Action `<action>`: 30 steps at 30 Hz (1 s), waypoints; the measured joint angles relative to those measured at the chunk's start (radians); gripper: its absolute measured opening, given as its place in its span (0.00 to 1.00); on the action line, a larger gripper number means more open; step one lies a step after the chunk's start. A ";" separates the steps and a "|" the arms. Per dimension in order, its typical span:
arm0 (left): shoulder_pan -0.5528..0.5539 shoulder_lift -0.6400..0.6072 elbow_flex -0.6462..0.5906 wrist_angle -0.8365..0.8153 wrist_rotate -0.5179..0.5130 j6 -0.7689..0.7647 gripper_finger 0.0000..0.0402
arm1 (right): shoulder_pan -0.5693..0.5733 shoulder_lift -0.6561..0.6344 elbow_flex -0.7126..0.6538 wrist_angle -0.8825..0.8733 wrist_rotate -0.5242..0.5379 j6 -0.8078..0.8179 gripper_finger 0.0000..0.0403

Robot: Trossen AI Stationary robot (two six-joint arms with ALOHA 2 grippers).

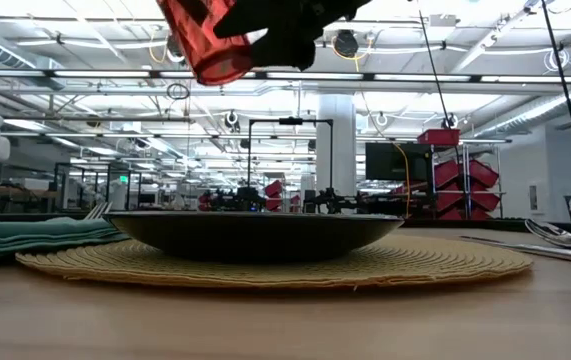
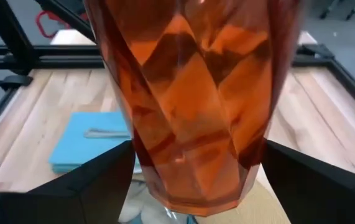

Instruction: Set table place

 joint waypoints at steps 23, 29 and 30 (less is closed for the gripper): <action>-0.001 0.069 0.040 -0.021 0.013 0.018 0.00 | -0.001 0.044 -0.002 0.089 -0.014 -0.054 0.80; -0.002 0.064 0.041 -0.042 0.010 0.021 0.00 | -0.002 0.036 -0.002 0.075 -0.009 -0.064 0.75; -0.003 0.064 0.041 -0.052 0.010 0.021 0.00 | -0.002 0.035 -0.002 0.068 -0.009 -0.063 0.75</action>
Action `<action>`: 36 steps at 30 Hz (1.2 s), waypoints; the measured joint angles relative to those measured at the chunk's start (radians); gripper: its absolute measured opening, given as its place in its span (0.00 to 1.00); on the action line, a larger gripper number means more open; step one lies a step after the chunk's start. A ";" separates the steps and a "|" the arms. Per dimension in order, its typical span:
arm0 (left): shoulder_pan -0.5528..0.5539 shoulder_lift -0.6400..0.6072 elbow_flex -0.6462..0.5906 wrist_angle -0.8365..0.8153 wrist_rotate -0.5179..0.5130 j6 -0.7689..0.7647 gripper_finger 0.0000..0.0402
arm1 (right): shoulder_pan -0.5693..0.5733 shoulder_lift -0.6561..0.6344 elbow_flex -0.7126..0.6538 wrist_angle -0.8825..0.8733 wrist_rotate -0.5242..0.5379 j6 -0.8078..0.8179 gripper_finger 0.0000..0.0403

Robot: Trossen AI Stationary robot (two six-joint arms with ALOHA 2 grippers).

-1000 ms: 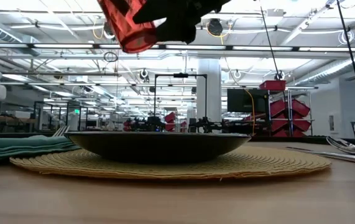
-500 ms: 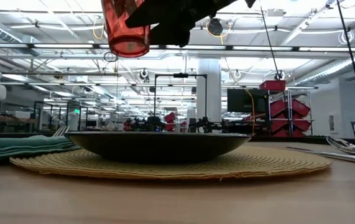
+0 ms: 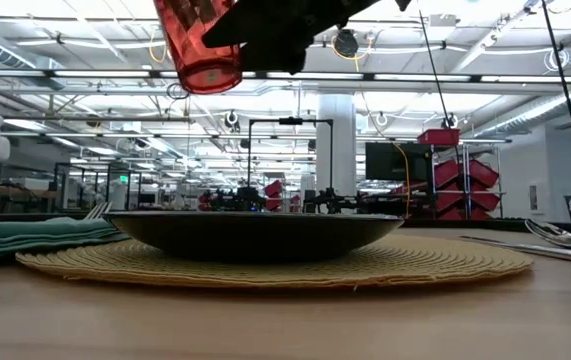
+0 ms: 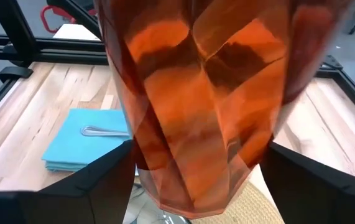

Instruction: Set table place

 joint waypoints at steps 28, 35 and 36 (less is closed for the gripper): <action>-0.002 0.001 0.140 -0.132 0.028 -0.005 0.12 | -0.002 -0.007 0.006 -0.023 0.016 0.008 0.73; -0.003 0.001 0.142 -0.217 -0.009 -0.007 0.12 | -0.003 -0.007 0.005 -0.054 0.024 0.007 0.73; -0.003 0.001 0.142 -0.241 -0.029 -0.008 0.12 | -0.004 -0.009 0.003 -0.080 0.039 0.010 0.73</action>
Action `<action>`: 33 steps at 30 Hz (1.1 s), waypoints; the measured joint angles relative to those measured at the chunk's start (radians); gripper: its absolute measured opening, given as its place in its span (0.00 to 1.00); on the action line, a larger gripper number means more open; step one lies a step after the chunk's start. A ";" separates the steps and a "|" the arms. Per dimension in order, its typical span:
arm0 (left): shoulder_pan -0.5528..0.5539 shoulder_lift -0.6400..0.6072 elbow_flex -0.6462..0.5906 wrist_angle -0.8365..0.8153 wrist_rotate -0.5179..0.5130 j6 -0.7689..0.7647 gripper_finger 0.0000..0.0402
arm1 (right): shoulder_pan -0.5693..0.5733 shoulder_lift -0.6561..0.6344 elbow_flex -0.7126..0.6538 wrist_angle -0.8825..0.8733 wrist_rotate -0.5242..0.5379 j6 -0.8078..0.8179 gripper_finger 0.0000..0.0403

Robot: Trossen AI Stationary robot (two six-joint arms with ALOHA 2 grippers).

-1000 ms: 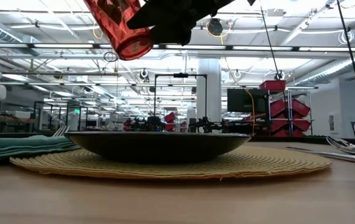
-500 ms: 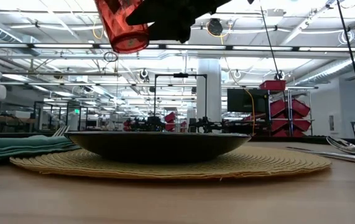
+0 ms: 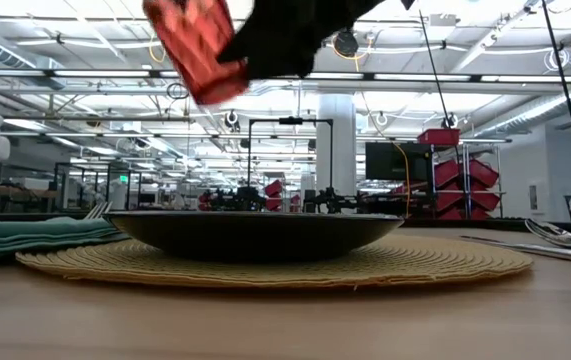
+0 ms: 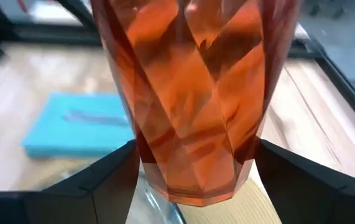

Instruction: Set table place

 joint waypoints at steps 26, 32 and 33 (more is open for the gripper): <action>0.001 -0.137 0.000 -0.013 -0.158 0.006 0.12 | -0.125 -0.011 0.000 -0.452 0.089 0.107 0.50; 0.001 -0.138 0.000 -0.014 -0.158 0.020 0.12 | -0.149 -0.009 -0.001 -0.554 0.063 0.138 0.35; 0.001 -0.138 0.000 -0.014 -0.158 0.028 0.12 | -0.150 -0.009 -0.001 -0.565 0.043 0.143 0.33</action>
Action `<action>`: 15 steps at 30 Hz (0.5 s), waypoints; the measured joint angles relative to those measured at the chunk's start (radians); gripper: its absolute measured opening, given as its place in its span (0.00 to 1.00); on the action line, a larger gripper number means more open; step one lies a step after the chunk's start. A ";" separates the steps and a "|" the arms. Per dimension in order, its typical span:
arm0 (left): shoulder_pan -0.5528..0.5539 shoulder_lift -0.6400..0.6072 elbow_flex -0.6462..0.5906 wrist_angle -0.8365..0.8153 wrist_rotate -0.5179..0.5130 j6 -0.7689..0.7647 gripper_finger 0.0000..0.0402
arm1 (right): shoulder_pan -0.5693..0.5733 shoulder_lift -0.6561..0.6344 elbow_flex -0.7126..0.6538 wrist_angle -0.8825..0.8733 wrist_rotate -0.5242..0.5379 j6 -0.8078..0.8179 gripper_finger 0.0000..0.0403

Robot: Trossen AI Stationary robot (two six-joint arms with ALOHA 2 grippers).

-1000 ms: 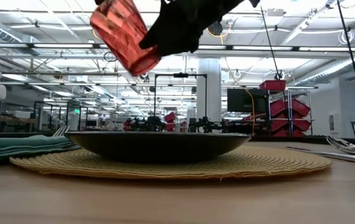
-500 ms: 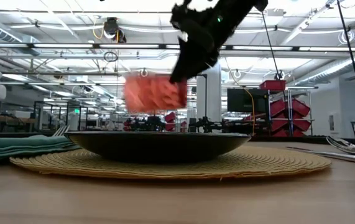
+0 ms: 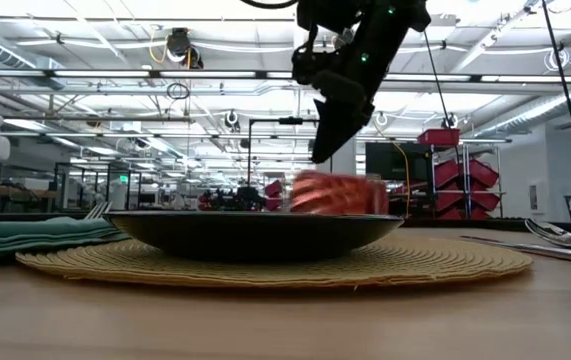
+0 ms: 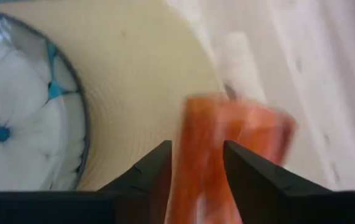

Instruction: Set table place

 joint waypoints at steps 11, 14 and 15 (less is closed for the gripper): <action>0.000 0.000 0.000 0.000 -0.034 0.009 0.12 | -0.071 -0.026 0.016 -0.087 0.026 -0.092 0.27; 0.000 0.000 -0.001 0.002 -0.035 0.013 0.12 | -0.134 -0.043 0.077 -0.188 0.028 -0.149 0.26; 0.000 0.000 -0.003 0.008 -0.038 0.016 0.12 | -0.155 -0.048 0.107 -0.230 0.030 -0.169 0.26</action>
